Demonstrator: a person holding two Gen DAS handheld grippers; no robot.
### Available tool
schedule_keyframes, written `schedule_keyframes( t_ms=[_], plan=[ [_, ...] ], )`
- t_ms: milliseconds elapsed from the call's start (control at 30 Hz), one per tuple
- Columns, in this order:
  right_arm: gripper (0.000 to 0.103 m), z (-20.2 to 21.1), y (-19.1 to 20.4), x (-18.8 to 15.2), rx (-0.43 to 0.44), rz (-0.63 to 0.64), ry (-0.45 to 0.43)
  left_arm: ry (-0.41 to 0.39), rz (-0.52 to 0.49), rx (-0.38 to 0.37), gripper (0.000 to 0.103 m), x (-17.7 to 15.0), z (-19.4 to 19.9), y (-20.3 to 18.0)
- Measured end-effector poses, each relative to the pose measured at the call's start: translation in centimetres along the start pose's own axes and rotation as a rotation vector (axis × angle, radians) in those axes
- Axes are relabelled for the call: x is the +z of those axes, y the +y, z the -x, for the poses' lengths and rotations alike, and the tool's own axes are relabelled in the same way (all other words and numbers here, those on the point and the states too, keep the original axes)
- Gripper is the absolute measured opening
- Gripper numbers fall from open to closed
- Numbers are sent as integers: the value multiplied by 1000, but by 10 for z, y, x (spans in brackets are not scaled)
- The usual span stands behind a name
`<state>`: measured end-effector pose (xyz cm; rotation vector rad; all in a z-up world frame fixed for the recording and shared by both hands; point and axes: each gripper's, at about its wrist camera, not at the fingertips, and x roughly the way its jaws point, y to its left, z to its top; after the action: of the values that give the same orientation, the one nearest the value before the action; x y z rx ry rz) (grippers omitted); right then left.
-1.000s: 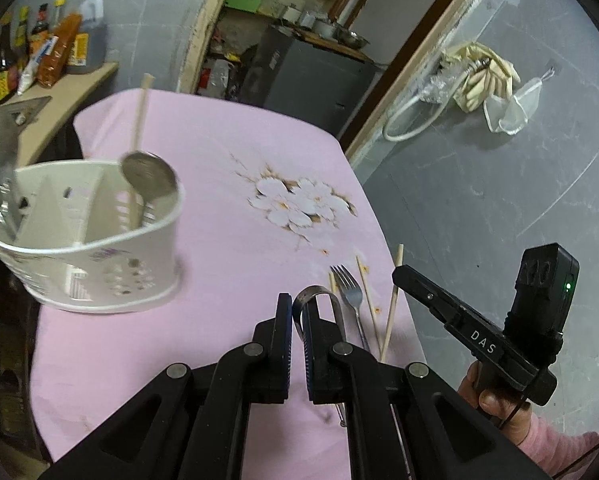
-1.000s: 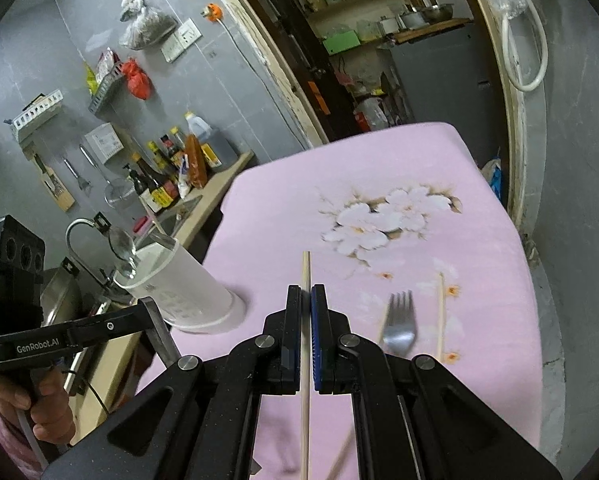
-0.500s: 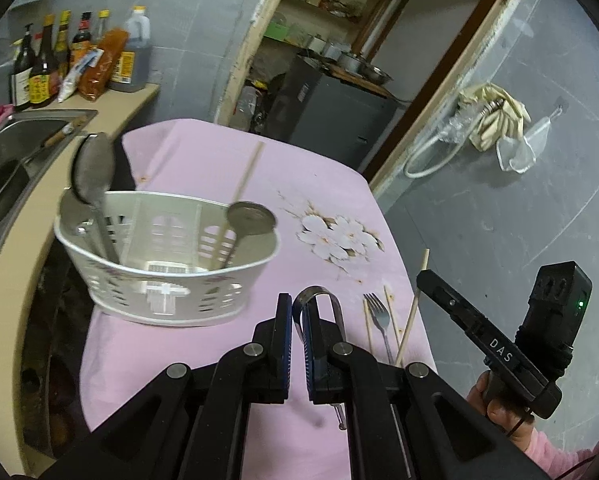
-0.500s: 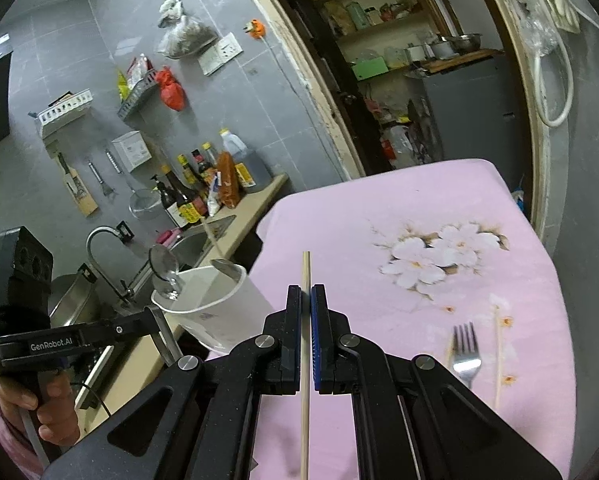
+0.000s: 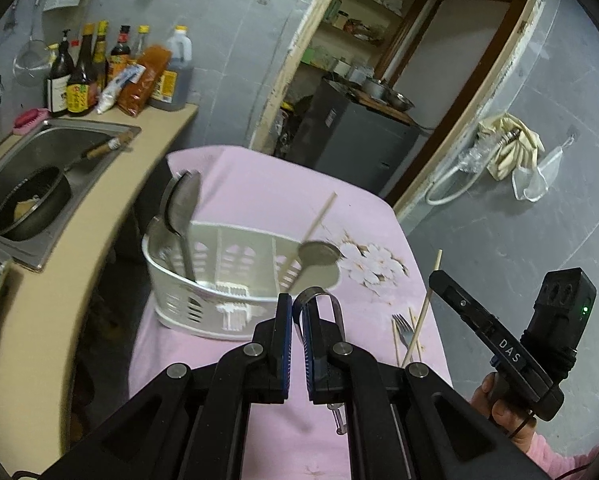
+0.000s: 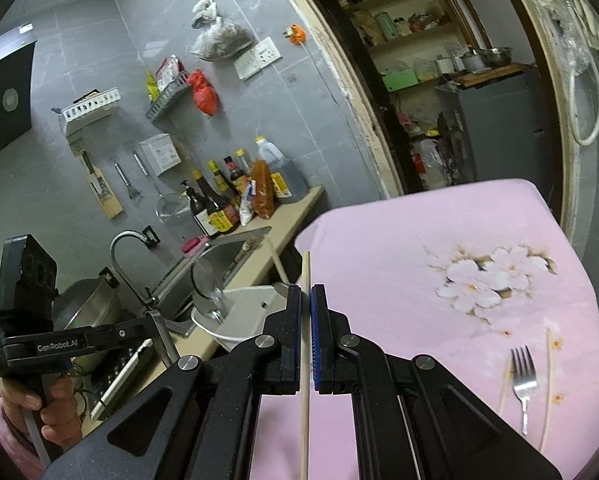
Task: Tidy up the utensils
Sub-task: 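Lift the fork and chopstick and carry both tools over the white holder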
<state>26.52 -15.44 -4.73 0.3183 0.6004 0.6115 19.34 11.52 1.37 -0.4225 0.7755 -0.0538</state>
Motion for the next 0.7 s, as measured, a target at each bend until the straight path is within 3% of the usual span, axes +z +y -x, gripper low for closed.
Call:
schedule_keyframes(
  t_ms=[367, 700],
  plan=[
    [4, -14, 41, 38, 43, 31, -127, -110, -2, 66, 5, 37, 22, 25],
    [4, -25, 85, 77, -4, 131, -294, -225, -33, 140, 5, 77, 31, 44]
  ],
)
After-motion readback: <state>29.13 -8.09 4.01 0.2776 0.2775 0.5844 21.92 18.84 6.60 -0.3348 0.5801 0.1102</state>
